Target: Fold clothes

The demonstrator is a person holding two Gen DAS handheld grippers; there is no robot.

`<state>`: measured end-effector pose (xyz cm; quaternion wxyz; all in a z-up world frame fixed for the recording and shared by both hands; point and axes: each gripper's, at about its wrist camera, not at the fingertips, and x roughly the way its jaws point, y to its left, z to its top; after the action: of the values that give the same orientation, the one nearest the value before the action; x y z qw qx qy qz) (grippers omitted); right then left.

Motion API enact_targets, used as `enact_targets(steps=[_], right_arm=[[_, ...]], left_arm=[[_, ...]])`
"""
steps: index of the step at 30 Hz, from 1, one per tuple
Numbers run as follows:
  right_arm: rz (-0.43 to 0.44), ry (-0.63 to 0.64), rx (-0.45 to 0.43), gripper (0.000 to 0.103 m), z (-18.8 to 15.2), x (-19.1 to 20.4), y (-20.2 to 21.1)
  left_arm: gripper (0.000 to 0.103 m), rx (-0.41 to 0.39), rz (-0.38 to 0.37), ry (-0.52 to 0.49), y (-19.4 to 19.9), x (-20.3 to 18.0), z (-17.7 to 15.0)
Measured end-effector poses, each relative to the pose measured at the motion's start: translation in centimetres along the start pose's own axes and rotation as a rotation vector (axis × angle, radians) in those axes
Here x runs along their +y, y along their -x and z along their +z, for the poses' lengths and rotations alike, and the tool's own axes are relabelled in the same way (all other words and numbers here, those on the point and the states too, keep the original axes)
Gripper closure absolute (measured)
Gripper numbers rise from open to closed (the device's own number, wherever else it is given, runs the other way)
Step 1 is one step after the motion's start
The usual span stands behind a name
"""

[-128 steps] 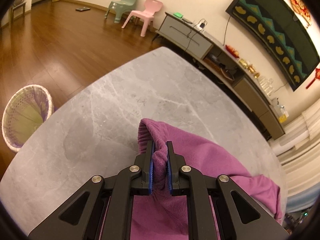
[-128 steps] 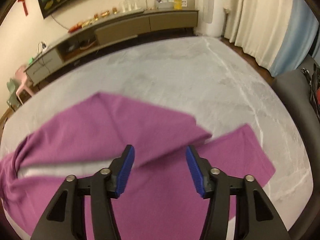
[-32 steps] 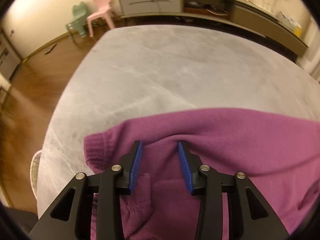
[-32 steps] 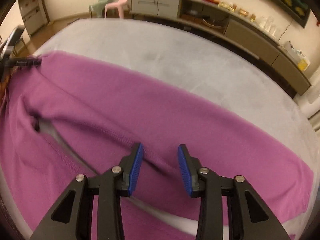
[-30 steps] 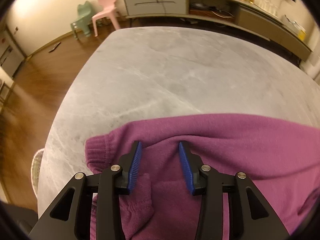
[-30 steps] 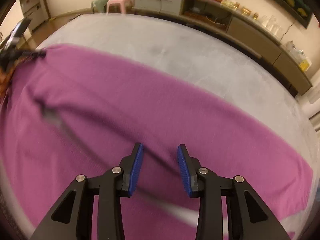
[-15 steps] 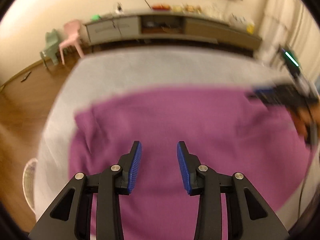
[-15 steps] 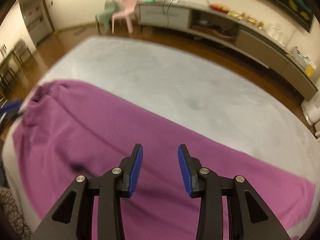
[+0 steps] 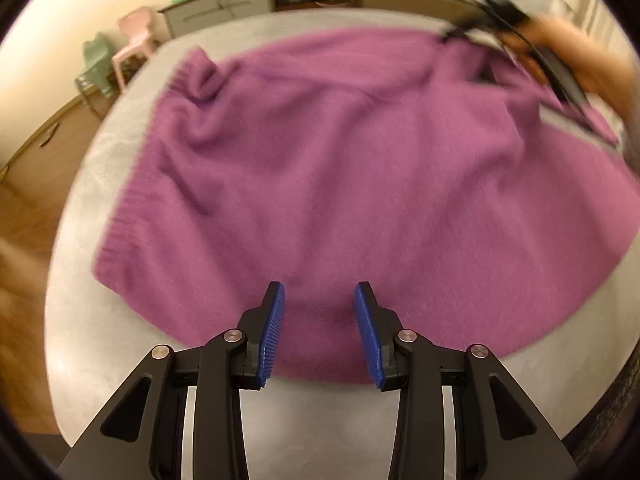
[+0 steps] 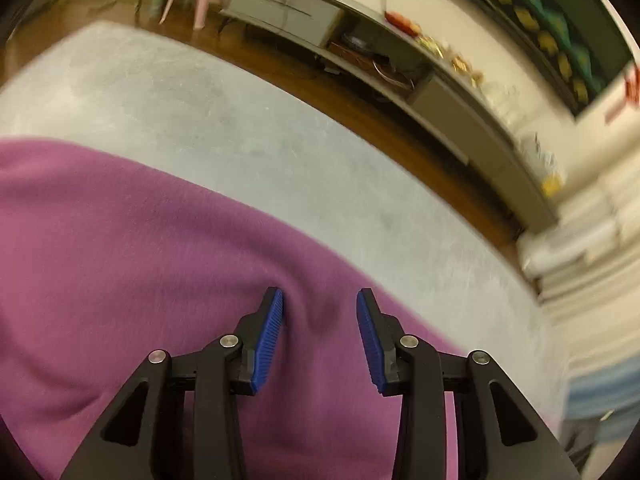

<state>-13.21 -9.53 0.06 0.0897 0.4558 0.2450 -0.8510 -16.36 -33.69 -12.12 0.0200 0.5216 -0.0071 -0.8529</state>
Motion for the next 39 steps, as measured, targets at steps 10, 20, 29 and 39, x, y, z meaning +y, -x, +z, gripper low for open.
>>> enact_targets(steps=[10,20,29,39], right_arm=[[0.362,-0.051,-0.019,0.064,-15.9,-4.3,12.4],[0.392,0.125,0.097,0.064,-24.1,-4.3,12.1],[0.307,-0.307,0.007,0.059,-23.0,-17.2,7.3],[0.384,-0.107,-0.014,0.051,-11.3,-11.5,1.4]], left_arm=[[0.062,0.014,0.139,0.239,-5.5,10.8,8.4],[0.054,-0.013,0.136,0.577,-2.4,16.4,2.6],[0.054,-0.128,-0.001,0.281,-0.3,5.5,14.4],[0.053,0.106,0.102,-0.079,-16.0,-7.5,26.1]])
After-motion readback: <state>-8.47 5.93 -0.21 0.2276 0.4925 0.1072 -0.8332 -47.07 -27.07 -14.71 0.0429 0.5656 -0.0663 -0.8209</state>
